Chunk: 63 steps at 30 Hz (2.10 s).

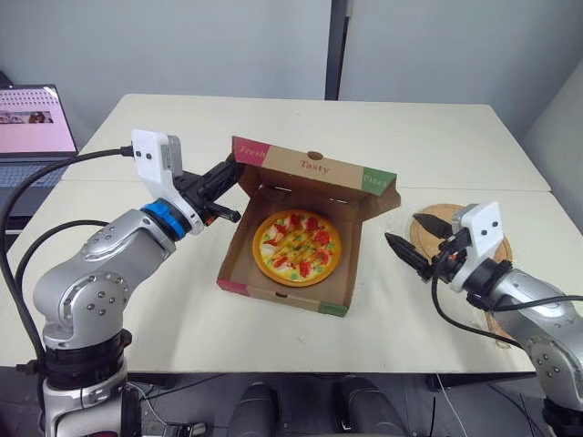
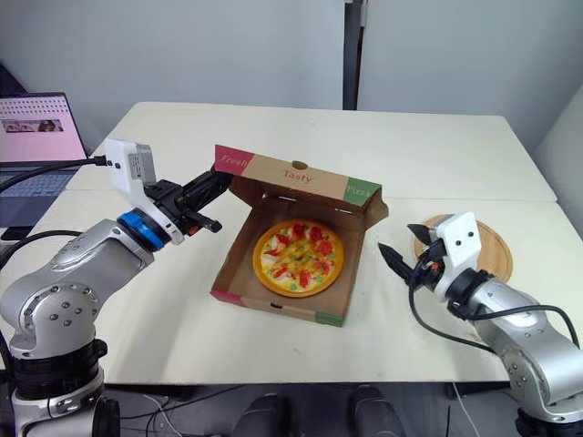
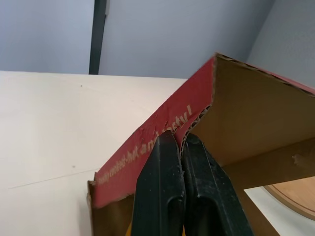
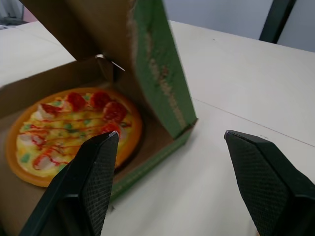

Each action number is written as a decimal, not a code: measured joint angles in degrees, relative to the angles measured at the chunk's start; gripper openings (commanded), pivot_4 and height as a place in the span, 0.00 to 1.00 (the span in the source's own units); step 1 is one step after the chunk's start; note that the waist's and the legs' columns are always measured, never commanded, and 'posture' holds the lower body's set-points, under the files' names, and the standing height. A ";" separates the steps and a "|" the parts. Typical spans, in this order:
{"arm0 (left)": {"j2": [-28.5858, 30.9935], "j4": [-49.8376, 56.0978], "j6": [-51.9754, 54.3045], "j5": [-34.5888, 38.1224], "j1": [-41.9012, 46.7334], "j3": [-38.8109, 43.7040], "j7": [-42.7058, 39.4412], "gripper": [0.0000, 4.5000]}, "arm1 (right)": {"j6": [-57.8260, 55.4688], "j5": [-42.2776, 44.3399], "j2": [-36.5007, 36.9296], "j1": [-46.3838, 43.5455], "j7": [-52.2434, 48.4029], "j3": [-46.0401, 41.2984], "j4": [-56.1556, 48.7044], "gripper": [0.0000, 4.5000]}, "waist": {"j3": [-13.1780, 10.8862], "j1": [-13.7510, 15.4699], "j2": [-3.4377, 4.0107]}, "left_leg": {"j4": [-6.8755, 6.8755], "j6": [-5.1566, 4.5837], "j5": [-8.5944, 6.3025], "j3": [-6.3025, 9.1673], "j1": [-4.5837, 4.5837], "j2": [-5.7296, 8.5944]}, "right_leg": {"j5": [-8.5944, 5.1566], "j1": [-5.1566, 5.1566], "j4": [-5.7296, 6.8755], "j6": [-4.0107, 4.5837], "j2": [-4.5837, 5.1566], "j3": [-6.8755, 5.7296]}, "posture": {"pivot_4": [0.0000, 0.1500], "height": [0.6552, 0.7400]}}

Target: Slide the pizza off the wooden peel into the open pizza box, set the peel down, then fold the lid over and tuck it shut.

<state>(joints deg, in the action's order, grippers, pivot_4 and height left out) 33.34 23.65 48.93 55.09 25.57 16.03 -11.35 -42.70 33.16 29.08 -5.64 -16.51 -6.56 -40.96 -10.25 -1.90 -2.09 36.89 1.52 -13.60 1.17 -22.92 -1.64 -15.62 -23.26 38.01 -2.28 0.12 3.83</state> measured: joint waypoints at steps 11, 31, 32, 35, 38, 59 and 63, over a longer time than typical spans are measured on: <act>0.44 -0.37 0.71 -1.00 1.08 -0.79 -1.97 0.00 | -4.95 -0.30 -9.77 -7.57 9.66 1.21 -0.11 0.55 | 0.00 0.20 0.00 | -0.02 0.01 0.00 0.08 -0.03 0.03 | 0.01 -0.02 -0.01 0.01 0.07 -0.01 | 1.00 0.93; 14.06 -25.91 3.79 -12.68 22.00 -12.03 -29.48 0.00 | -20.66 0.19 -11.76 -25.70 14.90 0.32 6.18 0.01 | -0.04 0.08 0.07 | -0.08 -0.01 -0.01 0.03 -0.11 0.03 | 0.07 -0.12 -0.02 0.17 0.02 -0.11 | 1.00 0.93; 14.05 -26.97 4.53 -12.93 22.75 -12.11 -29.99 0.00 | -21.18 0.19 -12.00 -25.96 15.17 0.31 6.23 0.01 | -0.04 0.06 0.07 | -0.09 -0.02 -0.01 0.02 -0.12 0.03 | 0.07 -0.15 -0.03 0.17 0.02 -0.10 | 1.00 0.93; 13.26 -29.23 7.36 -13.01 24.88 -12.04 -30.96 0.00 | -22.80 0.17 -12.46 -26.81 15.43 -0.10 6.22 0.01 | -0.04 0.04 0.06 | -0.08 -0.02 -0.01 0.03 -0.17 0.02 | 0.15 -0.20 -0.01 0.30 0.03 -0.10 | 1.00 0.93; 12.88 -29.48 10.60 -12.31 25.17 -10.96 -31.67 0.00 | -23.73 0.16 -12.83 -26.99 15.51 -0.48 6.07 0.01 | -0.04 0.01 0.07 | -0.08 -0.02 -0.01 0.03 -0.17 0.01 | 0.16 -0.21 0.01 0.31 0.03 -0.10 | 1.00 0.93; 11.77 -15.50 24.97 -3.69 10.38 4.16 -25.26 0.00 | -34.24 1.93 -24.11 -19.63 20.39 -2.91 -5.80 0.01 | -0.04 -0.28 0.07 | -0.12 -0.01 -0.01 0.19 -0.09 -0.07 | 0.16 -0.22 0.07 0.32 0.05 -0.05 | 1.00 0.93; 9.20 -11.91 28.66 0.03 6.35 8.35 -22.07 0.00 | -34.34 1.83 -25.37 -16.85 20.52 -2.74 -7.58 0.01 | -0.03 -0.33 0.06 | -0.12 -0.01 0.00 0.22 -0.08 -0.10 | 0.16 -0.20 0.06 0.32 0.09 -0.04 | 1.00 0.93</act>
<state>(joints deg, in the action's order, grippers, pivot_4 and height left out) 42.53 11.74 77.60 55.12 31.92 24.38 -33.42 -77.04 34.99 3.71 -22.48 4.01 -9.30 -48.54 -10.28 -2.23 -2.03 36.77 1.52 -13.61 1.39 -23.00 -1.74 -15.46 -23.46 38.07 -1.96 0.21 3.79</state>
